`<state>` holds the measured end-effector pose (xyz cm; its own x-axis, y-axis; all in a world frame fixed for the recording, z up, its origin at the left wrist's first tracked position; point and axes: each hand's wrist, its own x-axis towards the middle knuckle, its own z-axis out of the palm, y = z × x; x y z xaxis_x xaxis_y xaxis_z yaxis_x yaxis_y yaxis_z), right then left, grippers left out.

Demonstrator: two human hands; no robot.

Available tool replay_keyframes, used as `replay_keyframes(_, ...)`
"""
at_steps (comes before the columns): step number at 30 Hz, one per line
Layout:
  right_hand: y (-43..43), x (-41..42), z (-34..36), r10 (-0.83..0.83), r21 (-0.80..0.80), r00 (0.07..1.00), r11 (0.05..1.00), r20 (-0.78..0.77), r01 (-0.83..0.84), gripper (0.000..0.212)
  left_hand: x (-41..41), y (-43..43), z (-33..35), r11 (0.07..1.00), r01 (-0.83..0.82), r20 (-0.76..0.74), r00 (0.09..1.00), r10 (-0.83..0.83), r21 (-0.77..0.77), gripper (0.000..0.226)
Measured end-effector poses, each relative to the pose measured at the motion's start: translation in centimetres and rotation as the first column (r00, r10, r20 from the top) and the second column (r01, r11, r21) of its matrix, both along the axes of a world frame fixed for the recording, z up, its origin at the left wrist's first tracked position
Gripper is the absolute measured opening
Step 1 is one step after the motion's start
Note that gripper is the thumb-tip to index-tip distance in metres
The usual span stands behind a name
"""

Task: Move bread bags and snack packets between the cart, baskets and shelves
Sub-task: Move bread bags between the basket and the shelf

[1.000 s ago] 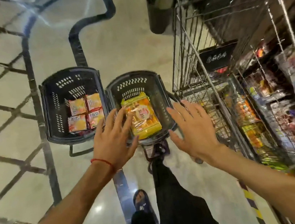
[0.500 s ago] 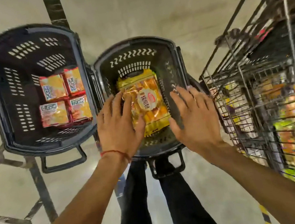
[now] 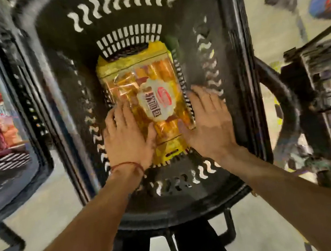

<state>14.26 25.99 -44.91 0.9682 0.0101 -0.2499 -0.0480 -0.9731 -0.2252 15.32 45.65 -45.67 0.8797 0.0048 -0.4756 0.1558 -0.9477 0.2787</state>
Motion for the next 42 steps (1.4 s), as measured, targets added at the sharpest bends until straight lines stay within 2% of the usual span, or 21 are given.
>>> replay_keyframes(3, 0.2, 1.0, -4.5, -0.07, 0.134, 0.992, 0.987, -0.109, 0.084, 0.075, 0.3, -0.9, -3.7, 0.987, -0.161, -0.081, 0.984, 0.158, -0.029, 0.096)
replay_keyframes(5, 0.6, 1.6, -6.8, -0.155, 0.217, 0.942, 0.95, -0.296, 0.225, 0.087, 0.4, -1.1, -5.6, 0.943, -0.323, -0.164, 0.937, 0.308, -0.075, 0.107)
replay_keyframes(7, 0.6, 1.9, -8.8, -0.242, 0.253, 0.856, 0.887, -0.456, 0.386, 0.101, 0.3, -1.1, -7.6, 0.845, -0.508, -0.263, 0.849, 0.458, -0.166, 0.112)
replay_keyframes(10, 0.4, 2.2, -10.4, -0.271, 0.347, 0.767, 0.771, -0.581, 0.535, 0.114, 0.2, -0.8, -9.3, 0.675, -0.686, -0.362, 0.723, 0.589, -0.273, 0.107)
replay_keyframes(14, -0.2, 1.9, -10.4, -0.266, 0.382, 0.764, 0.741, -0.587, 0.552, 0.111, 0.1, -1.0, -9.3, 0.609, -0.733, -0.362, 0.68, 0.638, -0.303, 0.102)
replay_keyframes(19, -0.1, 1.6, -7.5, -0.335, 0.383, 0.785, 0.731, -0.521, 0.565, 0.105, -0.7, -1.4, -7.3, 0.53, -0.762, -0.308, 0.64, 0.704, -0.372, 0.114)
replay_keyframes(22, 0.3, 1.1, -4.1, -0.375, 0.367, 0.788, 0.731, -0.489, 0.576, 0.102, -1.3, -1.6, -3.9, 0.499, -0.781, -0.323, 0.615, 0.719, -0.375, 0.115)
replay_keyframes(25, 0.5, 0.6, 0.9, -0.411, 0.378, 0.781, 0.706, -0.47, 0.599, 0.101, -1.9, -2.0, 1.0, 0.515, -0.76, -0.3, 0.637, 0.71, -0.396, 0.108)
replay_keyframes(28, 0.5, 0.1, 6.7, -0.428, 0.407, 0.775, 0.673, -0.466, 0.617, 0.1, -1.9, -2.0, 7.1, 0.489, -0.749, -0.292, 0.639, 0.711, -0.447, 0.088)
replay_keyframes(30, 0.2, -0.2, 11.0, -0.448, 0.435, 0.759, 0.631, -0.472, 0.643, 0.098, -1.8, -1.7, 11.6, 0.46, -0.743, -0.3, 0.636, 0.711, -0.486, 0.086)
replay_keyframes(34, -0.3, -1.8, 21.3, -0.467, 0.521, 0.759, 0.553, -0.453, 0.651, 0.076, -2.1, -0.9, 21.4, 0.442, -0.703, -0.301, 0.667, 0.681, -0.557, 0.08)
replay_keyframes(38, -0.8, -4.9, 30.6, -0.458, 0.637, 0.8, 0.494, -0.389, 0.592, 0.078, -3.8, -0.7, 31.2, 0.43, -0.686, -0.318, 0.684, 0.657, -0.587, 0.091)
replay_keyframes(42, -1.3, -9.1, 37.1, -0.489, 0.718, 0.775, 0.358, -0.401, 0.597, 0.075, -6.4, -0.5, 37.8, 0.424, -0.648, -0.348, 0.727, 0.592, -0.633, 0.08)
